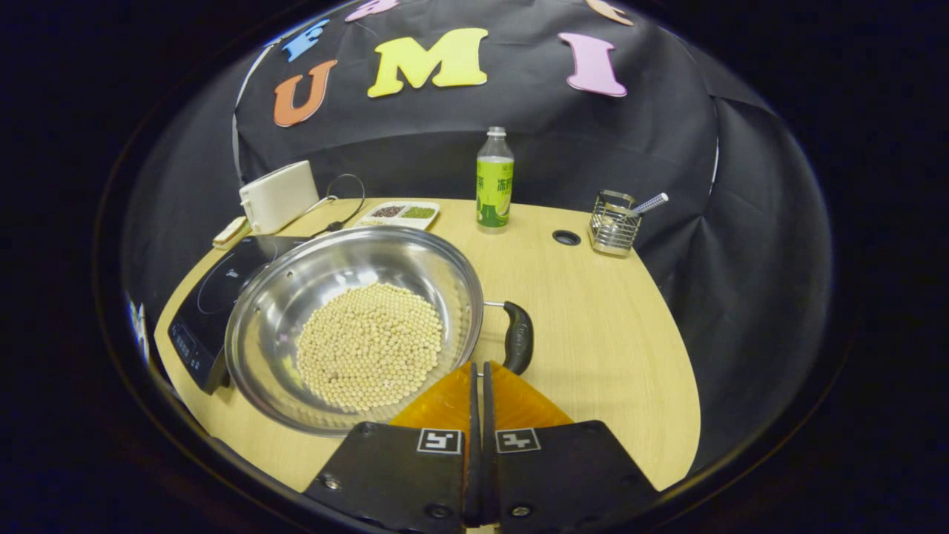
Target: First push the handle of the pot to place it horizontally, then grasp the pot with both hands and set it on the induction cooktop.
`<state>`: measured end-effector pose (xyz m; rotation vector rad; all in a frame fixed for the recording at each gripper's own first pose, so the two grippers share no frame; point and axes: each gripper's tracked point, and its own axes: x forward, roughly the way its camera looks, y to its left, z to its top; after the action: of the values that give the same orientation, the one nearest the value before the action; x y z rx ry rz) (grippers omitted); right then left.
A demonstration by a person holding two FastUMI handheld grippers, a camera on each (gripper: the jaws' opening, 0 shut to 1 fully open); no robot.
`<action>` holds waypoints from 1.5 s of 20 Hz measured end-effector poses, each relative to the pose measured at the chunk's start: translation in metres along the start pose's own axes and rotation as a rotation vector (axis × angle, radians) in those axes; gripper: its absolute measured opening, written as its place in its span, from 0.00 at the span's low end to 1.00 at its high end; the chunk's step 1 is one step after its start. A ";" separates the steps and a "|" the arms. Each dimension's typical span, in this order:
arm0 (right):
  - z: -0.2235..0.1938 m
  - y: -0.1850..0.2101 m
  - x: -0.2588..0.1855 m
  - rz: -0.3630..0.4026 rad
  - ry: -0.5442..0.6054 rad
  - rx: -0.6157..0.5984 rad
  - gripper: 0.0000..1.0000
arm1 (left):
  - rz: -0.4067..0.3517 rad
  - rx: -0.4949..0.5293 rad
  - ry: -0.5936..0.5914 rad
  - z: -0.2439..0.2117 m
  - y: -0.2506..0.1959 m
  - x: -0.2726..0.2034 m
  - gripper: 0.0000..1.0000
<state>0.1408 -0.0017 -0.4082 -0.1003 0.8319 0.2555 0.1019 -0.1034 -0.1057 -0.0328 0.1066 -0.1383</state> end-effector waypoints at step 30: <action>0.020 -0.023 0.036 -0.109 -0.027 0.081 0.86 | -0.009 -0.073 0.613 -0.245 -0.033 0.122 0.96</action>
<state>0.1845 -0.0137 -0.4213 -0.0660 0.8067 0.1205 0.1915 -0.1593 -0.3605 -0.0628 0.7238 -0.1504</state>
